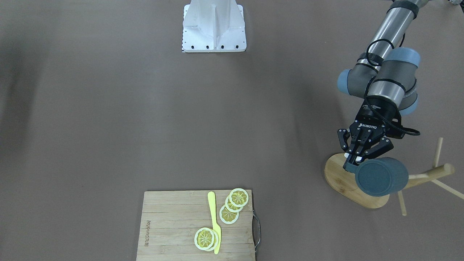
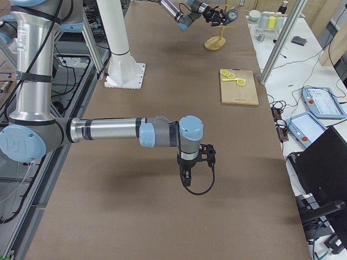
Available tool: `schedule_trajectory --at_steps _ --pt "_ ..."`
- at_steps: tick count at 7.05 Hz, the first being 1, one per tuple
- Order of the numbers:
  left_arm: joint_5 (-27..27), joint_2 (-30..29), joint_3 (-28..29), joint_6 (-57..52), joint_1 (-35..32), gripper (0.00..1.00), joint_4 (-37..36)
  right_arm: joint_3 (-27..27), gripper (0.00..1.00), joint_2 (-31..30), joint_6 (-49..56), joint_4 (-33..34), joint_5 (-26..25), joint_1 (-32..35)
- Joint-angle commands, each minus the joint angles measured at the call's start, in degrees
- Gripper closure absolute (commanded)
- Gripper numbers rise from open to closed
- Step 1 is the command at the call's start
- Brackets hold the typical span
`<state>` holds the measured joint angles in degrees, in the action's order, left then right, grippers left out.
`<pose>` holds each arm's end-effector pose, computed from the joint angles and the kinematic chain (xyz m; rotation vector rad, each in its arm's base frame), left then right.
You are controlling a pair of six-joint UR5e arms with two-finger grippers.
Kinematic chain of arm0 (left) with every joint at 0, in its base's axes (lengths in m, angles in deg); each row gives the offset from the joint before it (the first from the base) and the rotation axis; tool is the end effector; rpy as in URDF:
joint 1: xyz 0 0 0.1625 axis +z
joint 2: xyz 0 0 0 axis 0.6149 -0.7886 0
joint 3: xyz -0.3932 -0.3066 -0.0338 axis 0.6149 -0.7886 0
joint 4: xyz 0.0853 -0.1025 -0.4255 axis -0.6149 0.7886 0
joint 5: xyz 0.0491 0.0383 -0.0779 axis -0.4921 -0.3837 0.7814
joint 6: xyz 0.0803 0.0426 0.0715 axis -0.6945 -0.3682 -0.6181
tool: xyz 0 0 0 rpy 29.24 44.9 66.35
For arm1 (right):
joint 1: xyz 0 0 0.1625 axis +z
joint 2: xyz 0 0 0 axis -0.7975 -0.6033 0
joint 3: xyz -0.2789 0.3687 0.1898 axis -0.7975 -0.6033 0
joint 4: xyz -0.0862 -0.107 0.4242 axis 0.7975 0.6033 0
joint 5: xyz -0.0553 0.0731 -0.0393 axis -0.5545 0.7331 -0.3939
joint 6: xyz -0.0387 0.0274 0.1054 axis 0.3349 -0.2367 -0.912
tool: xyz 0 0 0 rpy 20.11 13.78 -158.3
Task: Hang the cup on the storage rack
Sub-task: 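Hook the mug handle onto a peg of the wooden stand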
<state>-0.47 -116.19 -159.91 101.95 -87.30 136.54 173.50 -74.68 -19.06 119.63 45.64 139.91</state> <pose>0.3423 -0.6290 0.4593 -0.4988 2.1434 -1.6294 0.0369 -0.4694 0.7126 0.0242 -0.6727 -0.0686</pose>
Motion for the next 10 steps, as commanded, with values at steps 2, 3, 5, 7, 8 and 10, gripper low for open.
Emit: schedule_trajectory --at_steps 2,3,5,7,8,10 --pt "0.2 0.2 2.8 0.1 -2.7 1.00 2.8 0.0 0.00 -0.1 0.1 0.0 0.0 0.0" --pt "0.4 0.3 3.3 0.1 -2.9 1.00 2.9 0.1 0.00 -0.1 0.1 0.0 0.0 0.0" --pt "0.3 1.3 7.5 0.1 -2.8 1.00 7.7 0.1 0.00 0.1 0.1 0.0 0.0 -0.1" --pt "0.2 1.4 9.1 0.0 -2.6 1.00 9.0 0.1 0.00 0.1 0.0 0.0 0.0 0.0" --pt "0.2 1.4 9.1 0.0 -2.5 1.00 9.0 0.1 0.00 0.2 0.1 0.0 0.0 -0.1" --pt "0.1 1.4 9.0 -0.1 -2.5 1.00 9.1 0.0 0.00 0.2 0.1 0.0 0.0 -0.1"
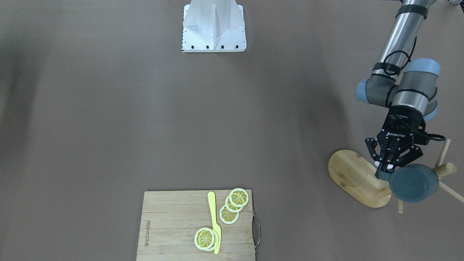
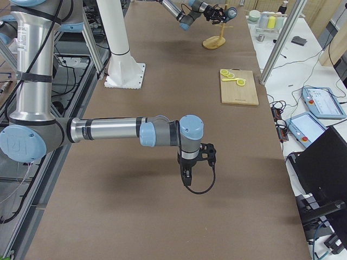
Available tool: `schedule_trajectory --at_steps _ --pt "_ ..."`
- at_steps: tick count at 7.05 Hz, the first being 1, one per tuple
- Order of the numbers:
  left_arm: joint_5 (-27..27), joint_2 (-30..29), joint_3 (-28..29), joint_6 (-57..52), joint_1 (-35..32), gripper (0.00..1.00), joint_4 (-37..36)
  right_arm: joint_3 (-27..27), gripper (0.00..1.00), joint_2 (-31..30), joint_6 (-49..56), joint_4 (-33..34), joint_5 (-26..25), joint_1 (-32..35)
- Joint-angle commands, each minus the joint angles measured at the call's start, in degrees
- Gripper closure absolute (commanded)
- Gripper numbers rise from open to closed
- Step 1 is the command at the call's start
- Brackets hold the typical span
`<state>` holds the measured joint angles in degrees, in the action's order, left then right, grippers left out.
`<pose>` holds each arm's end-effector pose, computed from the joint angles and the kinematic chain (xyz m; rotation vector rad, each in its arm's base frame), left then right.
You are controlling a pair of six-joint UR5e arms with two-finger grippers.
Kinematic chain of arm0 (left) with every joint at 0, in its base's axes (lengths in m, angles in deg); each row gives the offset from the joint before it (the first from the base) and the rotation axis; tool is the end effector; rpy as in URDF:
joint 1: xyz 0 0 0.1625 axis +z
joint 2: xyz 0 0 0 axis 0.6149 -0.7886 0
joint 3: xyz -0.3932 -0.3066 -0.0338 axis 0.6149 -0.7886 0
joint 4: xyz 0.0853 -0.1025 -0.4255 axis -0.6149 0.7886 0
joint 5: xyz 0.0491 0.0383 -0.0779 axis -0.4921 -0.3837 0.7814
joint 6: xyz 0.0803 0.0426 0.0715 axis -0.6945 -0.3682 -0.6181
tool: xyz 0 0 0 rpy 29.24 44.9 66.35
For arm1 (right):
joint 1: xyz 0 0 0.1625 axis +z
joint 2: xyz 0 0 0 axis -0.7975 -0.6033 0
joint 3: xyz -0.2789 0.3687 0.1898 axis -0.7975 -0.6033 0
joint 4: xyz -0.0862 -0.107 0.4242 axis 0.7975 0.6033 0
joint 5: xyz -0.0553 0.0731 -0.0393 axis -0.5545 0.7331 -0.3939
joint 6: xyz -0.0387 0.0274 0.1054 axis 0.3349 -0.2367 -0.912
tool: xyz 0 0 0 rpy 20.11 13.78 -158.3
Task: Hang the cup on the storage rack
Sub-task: 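Hook the mug handle onto a peg of the wooden stand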
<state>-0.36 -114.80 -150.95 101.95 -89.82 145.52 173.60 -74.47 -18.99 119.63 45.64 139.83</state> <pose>0.3096 -0.6371 0.5427 -0.4479 2.1433 -1.6713 0.0362 -0.4715 0.7100 0.0293 -0.6728 -0.0729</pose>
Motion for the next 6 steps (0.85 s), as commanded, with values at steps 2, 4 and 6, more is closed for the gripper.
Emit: schedule_trajectory --at_steps 2,4,6 --pt "-0.1 0.0 0.0 -0.2 0.2 1.00 0.0 -0.2 0.00 0.0 -0.1 0.0 0.0 0.0" --pt "-0.2 0.0 0.1 -0.6 0.3 0.94 0.0 -0.3 0.00 0.1 0.0 0.0 0.0 0.0" --pt "-0.1 0.1 0.1 -1.2 0.4 0.60 0.1 -0.3 0.00 0.2 -0.1 0.0 0.0 0.0"
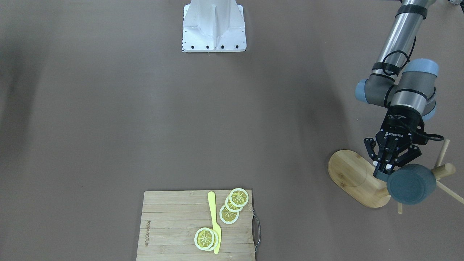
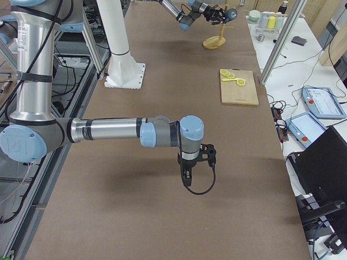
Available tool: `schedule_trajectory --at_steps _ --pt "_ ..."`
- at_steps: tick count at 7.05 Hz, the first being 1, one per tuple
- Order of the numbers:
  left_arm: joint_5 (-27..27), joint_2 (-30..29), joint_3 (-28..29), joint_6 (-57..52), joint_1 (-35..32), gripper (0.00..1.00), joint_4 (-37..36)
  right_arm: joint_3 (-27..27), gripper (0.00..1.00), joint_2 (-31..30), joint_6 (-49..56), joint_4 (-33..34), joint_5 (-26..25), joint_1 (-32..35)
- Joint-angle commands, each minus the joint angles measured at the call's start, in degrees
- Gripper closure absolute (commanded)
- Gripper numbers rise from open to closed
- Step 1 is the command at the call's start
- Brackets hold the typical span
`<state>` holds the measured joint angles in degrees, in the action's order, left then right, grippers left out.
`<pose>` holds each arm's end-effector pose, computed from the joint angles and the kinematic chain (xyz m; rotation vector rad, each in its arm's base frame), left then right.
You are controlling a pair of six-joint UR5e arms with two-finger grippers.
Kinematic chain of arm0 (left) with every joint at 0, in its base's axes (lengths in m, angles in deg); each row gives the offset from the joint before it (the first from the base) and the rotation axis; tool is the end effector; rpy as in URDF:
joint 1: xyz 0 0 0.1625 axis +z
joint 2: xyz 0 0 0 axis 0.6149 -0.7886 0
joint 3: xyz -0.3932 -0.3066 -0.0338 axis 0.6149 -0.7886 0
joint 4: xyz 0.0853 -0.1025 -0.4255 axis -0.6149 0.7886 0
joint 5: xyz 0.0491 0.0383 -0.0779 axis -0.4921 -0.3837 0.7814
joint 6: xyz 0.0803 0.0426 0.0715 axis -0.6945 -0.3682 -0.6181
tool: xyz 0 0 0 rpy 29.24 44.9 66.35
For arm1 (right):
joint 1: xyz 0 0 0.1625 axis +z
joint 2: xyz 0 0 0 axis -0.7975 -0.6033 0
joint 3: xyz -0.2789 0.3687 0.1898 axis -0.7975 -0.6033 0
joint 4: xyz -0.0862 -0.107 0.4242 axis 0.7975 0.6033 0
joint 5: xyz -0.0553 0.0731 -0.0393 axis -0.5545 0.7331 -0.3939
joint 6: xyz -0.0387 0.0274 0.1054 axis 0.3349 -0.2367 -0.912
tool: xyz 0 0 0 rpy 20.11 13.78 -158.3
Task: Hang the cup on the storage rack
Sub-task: 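Hook the mug handle onto a peg of the wooden stand, then open the left gripper and release the mug on the peg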
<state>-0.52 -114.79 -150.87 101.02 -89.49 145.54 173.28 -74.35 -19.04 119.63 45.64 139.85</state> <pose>0.3130 -0.6355 0.5435 -0.4326 2.1384 -1.6624 0.0363 -0.4724 0.7119 0.0258 -0.6728 -0.0706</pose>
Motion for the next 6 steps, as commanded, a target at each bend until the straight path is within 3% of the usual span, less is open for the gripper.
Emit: schedule_trajectory --at_steps 1,2,3,6 --pt "0.0 0.1 0.0 -0.3 0.0 0.42 0.1 0.0 0.00 0.1 0.0 0.0 0.0 0.0" --pt "0.0 0.1 0.0 -0.3 0.0 0.30 0.2 0.0 0.00 0.2 0.0 0.0 0.0 0.0" --pt "0.2 0.2 -0.1 -0.3 0.0 0.01 0.2 0.0 0.00 0.2 0.0 0.0 0.0 0.1" --pt "0.6 0.2 -0.9 -4.8 0.0 0.01 1.9 -0.1 0.00 0.3 0.0 0.0 0.0 0.0"
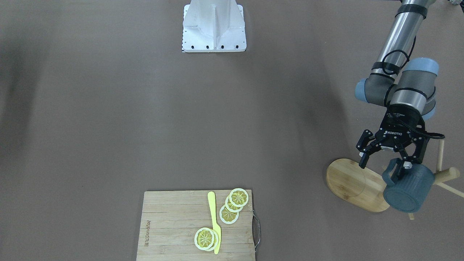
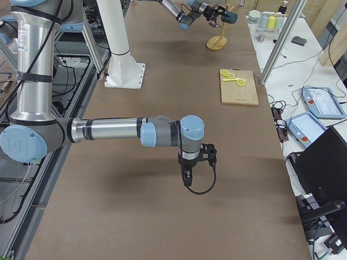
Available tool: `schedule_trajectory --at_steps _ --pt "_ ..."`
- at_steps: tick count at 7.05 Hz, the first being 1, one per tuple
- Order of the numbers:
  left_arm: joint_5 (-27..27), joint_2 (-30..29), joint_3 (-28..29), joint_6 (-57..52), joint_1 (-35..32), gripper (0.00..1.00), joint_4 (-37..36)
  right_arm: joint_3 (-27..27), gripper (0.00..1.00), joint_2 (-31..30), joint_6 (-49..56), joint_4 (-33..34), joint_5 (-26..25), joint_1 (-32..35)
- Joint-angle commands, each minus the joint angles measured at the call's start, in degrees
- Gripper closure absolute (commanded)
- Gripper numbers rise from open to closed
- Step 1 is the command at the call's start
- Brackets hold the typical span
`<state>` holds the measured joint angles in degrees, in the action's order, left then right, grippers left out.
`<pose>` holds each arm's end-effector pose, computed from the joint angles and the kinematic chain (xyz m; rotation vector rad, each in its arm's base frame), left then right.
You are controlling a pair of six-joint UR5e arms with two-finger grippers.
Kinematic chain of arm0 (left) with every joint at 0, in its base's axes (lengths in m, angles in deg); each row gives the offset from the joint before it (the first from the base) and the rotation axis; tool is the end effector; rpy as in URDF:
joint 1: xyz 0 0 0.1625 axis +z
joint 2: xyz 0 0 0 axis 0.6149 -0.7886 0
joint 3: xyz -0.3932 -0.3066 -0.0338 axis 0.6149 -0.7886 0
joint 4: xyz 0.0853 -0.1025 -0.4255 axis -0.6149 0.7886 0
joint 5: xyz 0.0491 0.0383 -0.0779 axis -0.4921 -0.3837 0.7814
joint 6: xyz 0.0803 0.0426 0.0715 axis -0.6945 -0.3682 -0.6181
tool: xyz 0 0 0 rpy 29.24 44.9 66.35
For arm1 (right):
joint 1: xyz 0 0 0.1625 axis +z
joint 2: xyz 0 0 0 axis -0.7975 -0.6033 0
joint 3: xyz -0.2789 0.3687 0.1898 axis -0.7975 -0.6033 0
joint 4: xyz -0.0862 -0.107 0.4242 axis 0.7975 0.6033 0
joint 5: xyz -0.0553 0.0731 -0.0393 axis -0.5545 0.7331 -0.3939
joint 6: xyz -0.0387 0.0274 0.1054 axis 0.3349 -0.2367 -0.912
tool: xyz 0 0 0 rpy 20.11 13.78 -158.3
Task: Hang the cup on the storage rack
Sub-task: 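Open the left gripper and release the mug on the peg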
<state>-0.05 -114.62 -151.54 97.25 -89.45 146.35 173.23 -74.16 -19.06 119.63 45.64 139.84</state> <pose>0.3118 -0.6317 0.5383 -0.3723 2.1482 -1.6019 0.0361 -0.4741 0.7108 0.0280 -0.6728 -0.0712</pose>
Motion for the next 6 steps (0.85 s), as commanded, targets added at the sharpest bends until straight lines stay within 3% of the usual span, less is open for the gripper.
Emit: schedule_trajectory --at_steps 1,6 --pt "0.2 0.5 -0.5 -1.1 -0.1 0.01 1.5 -0.2 0.00 0.1 0.0 0.0 0.0 0.0" --pt "3.0 4.8 -5.3 -1.5 -0.1 0.01 7.0 -0.2 0.00 0.4 0.0 0.0 0.0 0.0"
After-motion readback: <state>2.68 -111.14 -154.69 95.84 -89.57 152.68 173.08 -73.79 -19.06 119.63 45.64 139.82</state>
